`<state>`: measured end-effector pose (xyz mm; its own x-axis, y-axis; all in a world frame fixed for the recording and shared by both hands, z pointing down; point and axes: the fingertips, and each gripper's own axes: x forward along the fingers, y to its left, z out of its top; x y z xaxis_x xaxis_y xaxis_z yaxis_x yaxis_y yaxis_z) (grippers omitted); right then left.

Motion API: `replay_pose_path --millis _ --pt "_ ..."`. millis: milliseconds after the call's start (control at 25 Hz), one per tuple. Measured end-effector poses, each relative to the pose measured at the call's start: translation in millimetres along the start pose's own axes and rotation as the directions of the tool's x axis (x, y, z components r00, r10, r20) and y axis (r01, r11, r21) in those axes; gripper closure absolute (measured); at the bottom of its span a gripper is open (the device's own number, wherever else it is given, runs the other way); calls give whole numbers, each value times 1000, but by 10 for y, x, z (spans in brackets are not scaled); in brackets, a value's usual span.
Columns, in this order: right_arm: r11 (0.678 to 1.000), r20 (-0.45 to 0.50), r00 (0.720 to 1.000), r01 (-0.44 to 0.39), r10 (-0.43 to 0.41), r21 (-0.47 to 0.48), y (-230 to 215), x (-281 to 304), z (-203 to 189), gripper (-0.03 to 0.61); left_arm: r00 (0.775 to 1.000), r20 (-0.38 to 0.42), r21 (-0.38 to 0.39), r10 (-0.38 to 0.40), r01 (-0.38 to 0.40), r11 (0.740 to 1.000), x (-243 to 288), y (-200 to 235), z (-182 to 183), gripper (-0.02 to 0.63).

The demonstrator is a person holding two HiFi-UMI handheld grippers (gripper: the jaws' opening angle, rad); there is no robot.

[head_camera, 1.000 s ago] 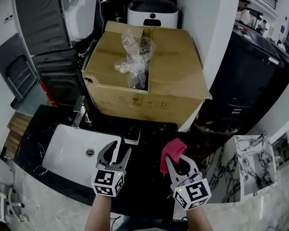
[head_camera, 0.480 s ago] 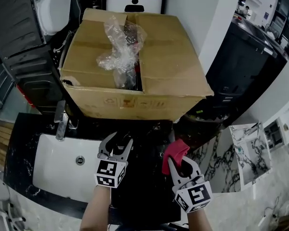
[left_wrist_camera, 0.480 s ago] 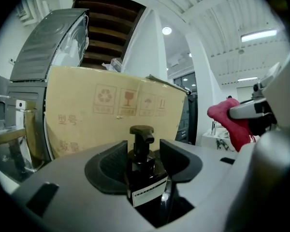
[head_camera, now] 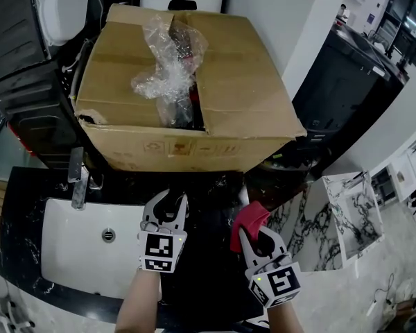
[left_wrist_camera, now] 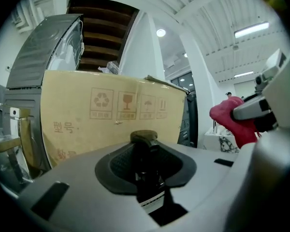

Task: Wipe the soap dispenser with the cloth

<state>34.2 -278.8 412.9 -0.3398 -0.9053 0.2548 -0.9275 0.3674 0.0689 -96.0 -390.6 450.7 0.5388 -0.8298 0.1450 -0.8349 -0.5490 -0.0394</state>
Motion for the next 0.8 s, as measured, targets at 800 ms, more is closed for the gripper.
replay_pose_path --millis 800 --pt "990 20 990 -138 138 13 355 -554 -156 529 997 4 -386 -79 75 919 -899 -781 17 511"
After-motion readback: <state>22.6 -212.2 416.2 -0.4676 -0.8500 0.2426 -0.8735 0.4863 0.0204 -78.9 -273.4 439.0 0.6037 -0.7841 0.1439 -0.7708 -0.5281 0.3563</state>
